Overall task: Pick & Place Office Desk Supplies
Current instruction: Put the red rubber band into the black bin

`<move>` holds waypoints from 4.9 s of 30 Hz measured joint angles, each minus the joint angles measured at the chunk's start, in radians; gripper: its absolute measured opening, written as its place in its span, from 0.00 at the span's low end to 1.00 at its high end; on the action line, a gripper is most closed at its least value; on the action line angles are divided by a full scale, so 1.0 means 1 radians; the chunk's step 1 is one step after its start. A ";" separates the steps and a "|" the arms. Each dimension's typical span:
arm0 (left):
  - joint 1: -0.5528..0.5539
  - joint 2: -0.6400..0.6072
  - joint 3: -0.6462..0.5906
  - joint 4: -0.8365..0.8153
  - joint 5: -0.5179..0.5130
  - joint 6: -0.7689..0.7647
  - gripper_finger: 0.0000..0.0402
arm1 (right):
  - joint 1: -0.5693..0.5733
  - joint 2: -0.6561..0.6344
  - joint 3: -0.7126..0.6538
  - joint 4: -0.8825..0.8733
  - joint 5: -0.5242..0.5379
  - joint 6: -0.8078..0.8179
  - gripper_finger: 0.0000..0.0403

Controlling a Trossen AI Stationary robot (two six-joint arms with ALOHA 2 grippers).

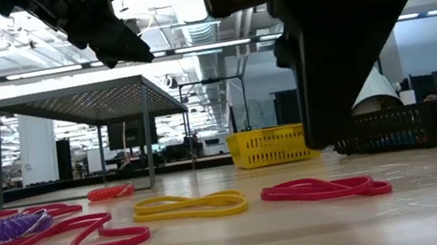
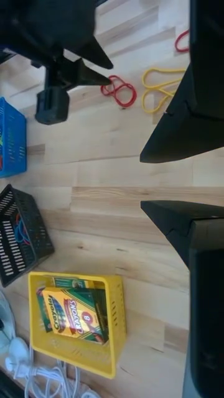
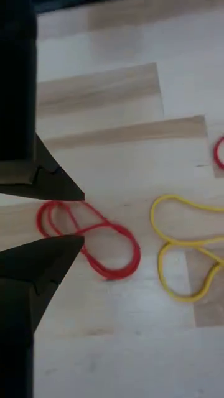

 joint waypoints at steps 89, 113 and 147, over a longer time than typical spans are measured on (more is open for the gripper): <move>0.013 0.294 -0.002 0.913 0.047 -0.050 0.26 | -0.167 -1.646 -0.970 0.021 0.285 0.100 0.00; 0.000 0.087 -0.001 0.546 0.150 -0.031 0.26 | -0.468 -1.426 -0.970 -0.086 0.070 0.100 0.00; 0.058 0.077 -0.001 0.361 0.150 -0.003 0.26 | -0.691 -1.126 -0.969 0.011 -0.084 -0.121 0.03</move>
